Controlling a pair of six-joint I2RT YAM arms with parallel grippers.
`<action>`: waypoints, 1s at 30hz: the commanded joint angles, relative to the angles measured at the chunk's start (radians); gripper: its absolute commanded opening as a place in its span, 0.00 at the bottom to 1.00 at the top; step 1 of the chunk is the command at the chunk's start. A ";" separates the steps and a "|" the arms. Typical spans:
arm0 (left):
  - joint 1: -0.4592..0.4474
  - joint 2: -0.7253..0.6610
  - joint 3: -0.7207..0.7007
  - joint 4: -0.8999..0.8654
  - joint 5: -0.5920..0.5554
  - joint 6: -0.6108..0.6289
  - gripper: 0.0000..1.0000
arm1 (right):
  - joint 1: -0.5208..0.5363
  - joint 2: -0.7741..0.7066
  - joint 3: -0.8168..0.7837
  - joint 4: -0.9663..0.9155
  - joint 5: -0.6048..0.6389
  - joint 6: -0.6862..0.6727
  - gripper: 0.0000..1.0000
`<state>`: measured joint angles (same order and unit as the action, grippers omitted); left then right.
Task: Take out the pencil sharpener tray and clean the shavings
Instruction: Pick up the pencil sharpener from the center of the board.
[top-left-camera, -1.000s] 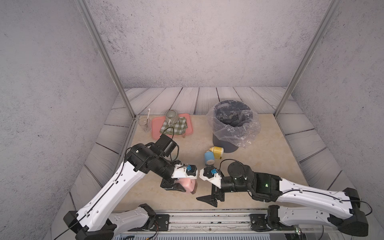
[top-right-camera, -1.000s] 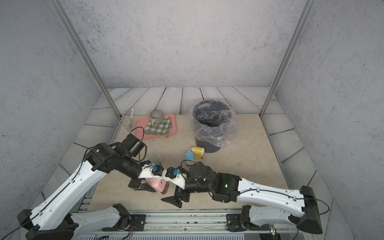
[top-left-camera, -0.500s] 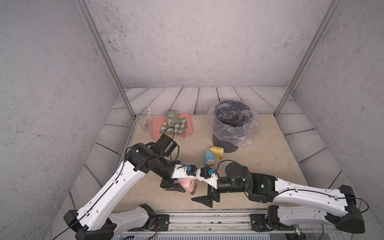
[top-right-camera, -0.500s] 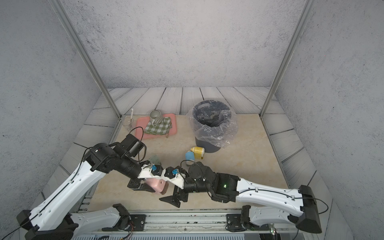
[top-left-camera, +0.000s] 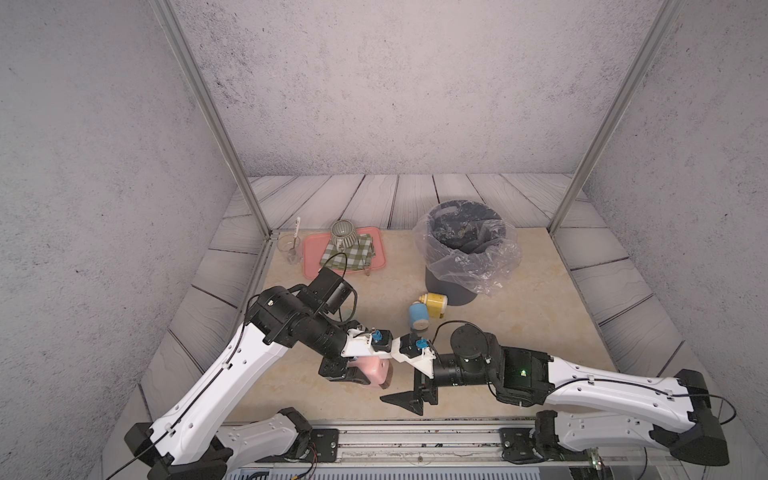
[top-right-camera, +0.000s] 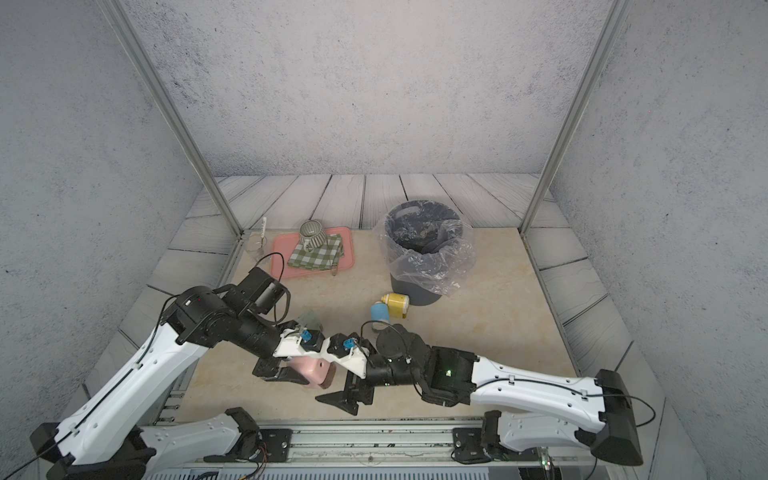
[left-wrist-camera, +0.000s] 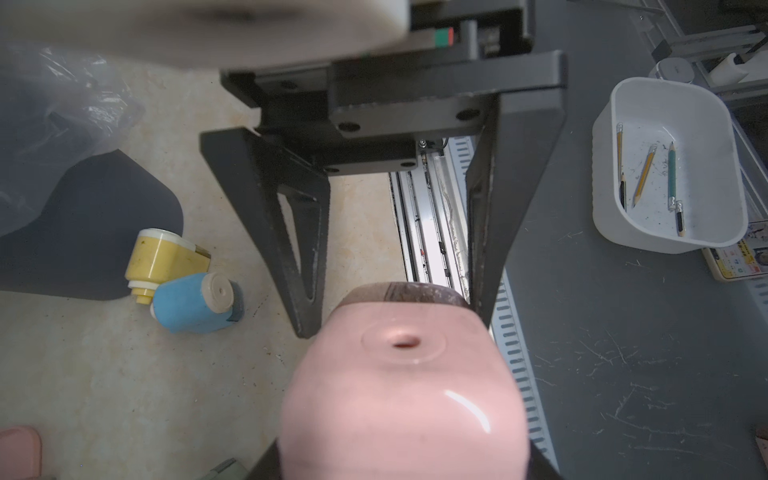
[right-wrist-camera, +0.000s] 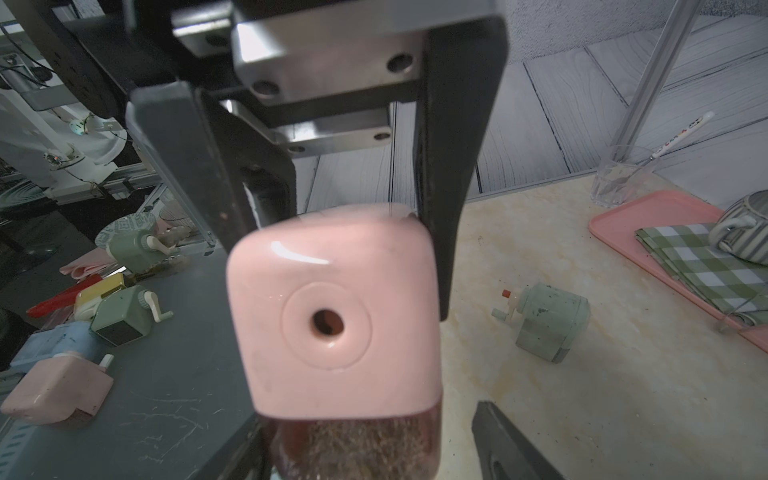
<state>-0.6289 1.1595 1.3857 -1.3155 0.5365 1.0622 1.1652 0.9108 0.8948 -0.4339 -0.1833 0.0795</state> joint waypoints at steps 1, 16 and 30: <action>-0.019 -0.045 -0.011 -0.083 0.097 -0.067 0.00 | 0.012 0.027 0.027 0.095 -0.028 -0.041 0.95; -0.064 -0.030 0.004 -0.103 0.141 -0.113 0.00 | 0.098 0.160 0.061 0.262 -0.075 -0.063 0.99; -0.080 -0.028 0.030 -0.112 0.117 -0.125 0.00 | 0.132 0.219 0.039 0.354 -0.062 -0.014 0.97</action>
<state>-0.6979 1.1324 1.3865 -1.4212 0.6327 0.9455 1.2888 1.1011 0.9348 -0.1123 -0.2375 0.0444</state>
